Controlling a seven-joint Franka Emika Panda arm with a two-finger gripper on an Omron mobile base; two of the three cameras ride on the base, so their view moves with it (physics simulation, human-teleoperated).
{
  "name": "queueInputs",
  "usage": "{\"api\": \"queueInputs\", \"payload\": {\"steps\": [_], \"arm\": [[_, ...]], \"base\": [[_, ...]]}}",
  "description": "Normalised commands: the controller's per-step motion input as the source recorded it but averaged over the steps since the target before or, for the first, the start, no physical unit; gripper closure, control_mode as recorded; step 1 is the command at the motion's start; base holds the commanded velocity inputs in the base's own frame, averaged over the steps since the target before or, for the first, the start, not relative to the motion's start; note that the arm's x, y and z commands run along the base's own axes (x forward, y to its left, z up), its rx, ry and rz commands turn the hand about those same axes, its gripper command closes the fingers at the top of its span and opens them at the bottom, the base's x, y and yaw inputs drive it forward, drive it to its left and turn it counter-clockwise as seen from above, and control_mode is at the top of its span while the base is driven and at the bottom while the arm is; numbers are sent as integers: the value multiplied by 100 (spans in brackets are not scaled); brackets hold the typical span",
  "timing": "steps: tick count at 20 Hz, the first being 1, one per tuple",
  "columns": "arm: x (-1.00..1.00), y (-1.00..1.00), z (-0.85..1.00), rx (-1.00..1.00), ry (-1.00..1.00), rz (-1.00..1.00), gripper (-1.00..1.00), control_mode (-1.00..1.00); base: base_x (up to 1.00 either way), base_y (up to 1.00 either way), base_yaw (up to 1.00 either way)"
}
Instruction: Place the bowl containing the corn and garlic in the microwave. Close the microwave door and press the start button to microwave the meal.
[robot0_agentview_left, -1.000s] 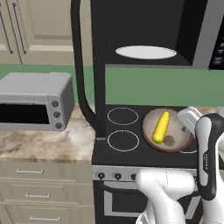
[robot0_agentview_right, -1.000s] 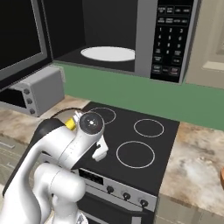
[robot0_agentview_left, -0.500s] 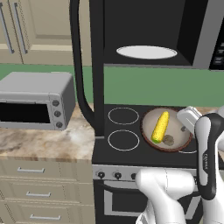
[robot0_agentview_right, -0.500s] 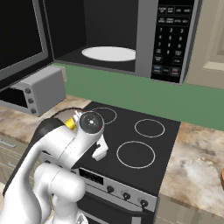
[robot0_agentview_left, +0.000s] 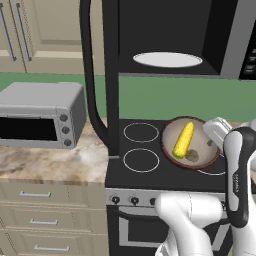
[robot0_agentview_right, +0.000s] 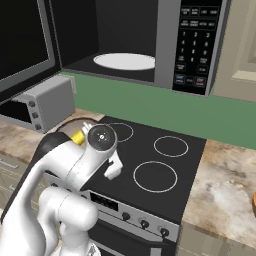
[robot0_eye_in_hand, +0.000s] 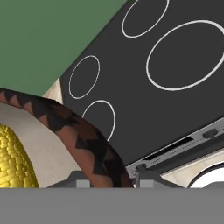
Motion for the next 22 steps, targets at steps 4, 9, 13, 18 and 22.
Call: {"api": "queueInputs", "payload": {"steps": [4, 9, 13, 18, 22], "arm": [[0, 0, 90, 0, -6, 0, 100, -100], [0, 2, 64, 0, -3, -2, 100, -100], [0, 9, 24, 0, 0, -18, 100, -100], [0, 31, 20, 0, 0, -25, 100, -100], [0, 14, 53, 8, -1, -25, 100, -100]], "base": [[0, 0, 0], [0, 0, 0], [0, 0, 0], [0, 0, 0], [0, 0, 0]]}}
